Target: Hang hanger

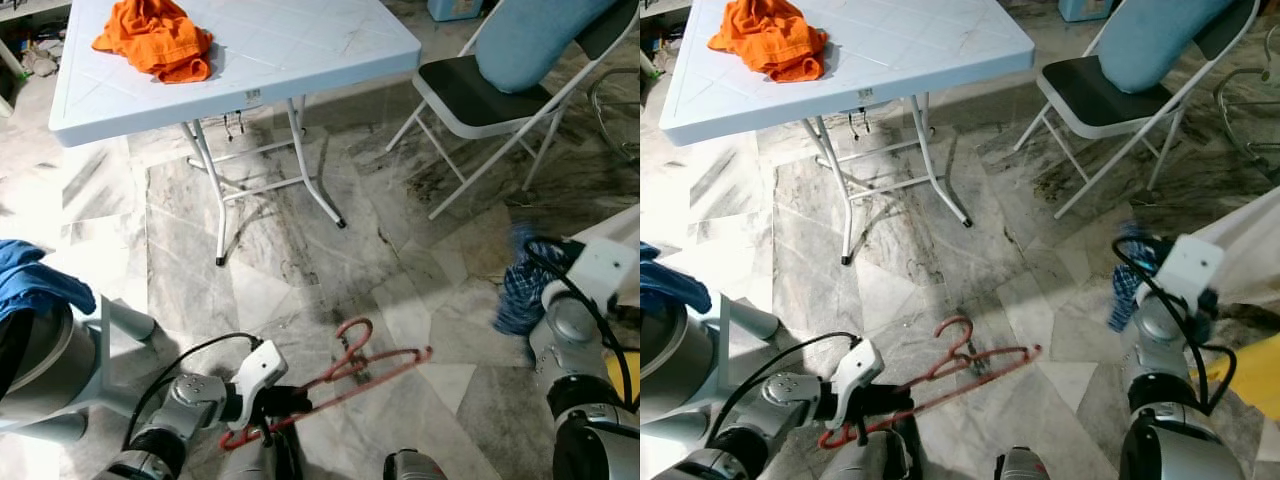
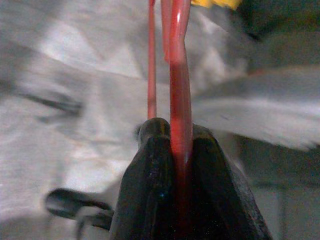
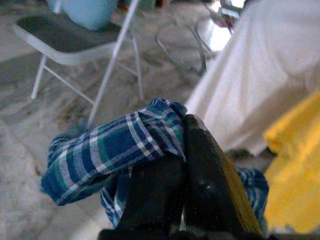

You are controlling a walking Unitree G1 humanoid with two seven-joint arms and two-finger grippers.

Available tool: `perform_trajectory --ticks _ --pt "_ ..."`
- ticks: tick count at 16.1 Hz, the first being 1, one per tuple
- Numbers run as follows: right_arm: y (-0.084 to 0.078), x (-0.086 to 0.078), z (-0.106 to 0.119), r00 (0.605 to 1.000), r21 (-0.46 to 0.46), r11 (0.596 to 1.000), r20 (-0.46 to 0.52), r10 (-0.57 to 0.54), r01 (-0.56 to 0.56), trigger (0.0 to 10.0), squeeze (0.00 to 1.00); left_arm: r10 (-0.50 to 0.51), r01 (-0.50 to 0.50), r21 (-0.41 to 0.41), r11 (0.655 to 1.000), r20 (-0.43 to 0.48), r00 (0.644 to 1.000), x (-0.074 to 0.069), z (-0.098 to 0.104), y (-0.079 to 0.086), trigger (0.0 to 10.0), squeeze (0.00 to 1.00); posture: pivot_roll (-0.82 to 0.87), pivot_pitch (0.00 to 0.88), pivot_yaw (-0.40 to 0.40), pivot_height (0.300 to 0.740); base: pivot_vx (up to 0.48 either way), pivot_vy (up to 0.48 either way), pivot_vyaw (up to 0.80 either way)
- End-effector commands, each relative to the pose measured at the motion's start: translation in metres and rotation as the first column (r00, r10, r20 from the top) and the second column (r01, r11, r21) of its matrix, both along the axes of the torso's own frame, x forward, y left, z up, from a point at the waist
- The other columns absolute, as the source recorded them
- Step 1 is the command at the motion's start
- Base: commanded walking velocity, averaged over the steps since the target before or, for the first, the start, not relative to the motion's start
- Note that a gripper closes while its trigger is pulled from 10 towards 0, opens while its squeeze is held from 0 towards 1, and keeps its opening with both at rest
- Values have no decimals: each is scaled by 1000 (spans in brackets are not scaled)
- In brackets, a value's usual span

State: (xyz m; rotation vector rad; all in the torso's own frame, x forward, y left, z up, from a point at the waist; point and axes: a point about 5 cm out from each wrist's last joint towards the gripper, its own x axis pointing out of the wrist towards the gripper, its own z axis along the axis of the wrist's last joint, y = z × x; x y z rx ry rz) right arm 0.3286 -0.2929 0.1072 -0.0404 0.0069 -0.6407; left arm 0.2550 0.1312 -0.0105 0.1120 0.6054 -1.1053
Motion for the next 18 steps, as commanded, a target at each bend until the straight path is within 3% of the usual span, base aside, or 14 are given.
perform_trajectory --ticks 1,3,4,5,6,7,8,9,10,11,13,15,17,18 --pt "-9 -3 5 999 -57 997 4 -46 46 0 0 119 -119 -9 993 93 989 11 6 2 0 0 -150 183 75 740 0 0 0" --pt "-27 -21 -13 985 -35 987 -76 -158 156 0 0 378 -373 -64 926 194 905 27 15 11 0 0 -148 180 73 740 0 0 0" --pt "-34 -34 -28 973 10 980 -119 -196 199 0 0 538 -539 -61 840 219 814 30 14 22 0 0 -133 177 65 740 0 0 0" --pt "-34 -41 -37 971 36 980 -145 -189 196 0 0 632 -635 -60 770 205 747 30 11 30 0 0 -133 177 65 740 0 0 0" --pt "-32 -43 -42 971 45 982 -159 -176 185 0 0 677 -685 -47 727 215 704 29 9 34 0 0 -127 173 61 740 0 0 0" --pt "-26 -45 -50 975 61 987 -172 -139 151 0 0 732 -742 -36 670 198 652 25 4 39 667 0 -116 166 57 740 0 0 0" --pt "-20 -47 -56 977 75 990 -183 -107 122 0 0 759 -773 -19 635 207 618 22 0 42 1020 0 -108 160 53 740 0 0 0" --pt "-12 -48 -63 979 88 993 -198 -56 75 0 0 771 -787 2 617 201 605 18 -4 42 4667 0 -101 155 50 740 0 0 0" --pt "-1 -51 -74 974 106 994 -225 24 0 0 0 793 -809 15 587 191 579 13 -9 42 6431 0 -77 134 46 740 0 0 0" --pt "5 -58 -88 963 200 979 -256 81 -29 0 0 797 -812 71 580 158 583 7 -17 39 10000 0 -71 121 46 740 0 0 0" --pt "18 -66 -106 938 282 957 -310 155 -65 0 0 814 -824 125 553 130 566 4 -23 39 10000 0 -65 95 44 740 0 0 0" --pt "42 -70 -122 902 345 930 -352 252 -125 0 0 844 -850 169 498 131 520 4 -24 47 10000 0 -58 68 39 740 0 0 0" --pt "55 -62 -117 906 354 914 -291 307 -196 0 0 846 -854 164 495 134 516 7 -22 50 10000 0 -59 63 43 740 0 0 0" --pt "62 -57 -113 903 318 916 -267 335 -246 4078 0 844 -852 162 498 138 519 8 -20 52 10000 0 -58 66 47 740 0 0 0"
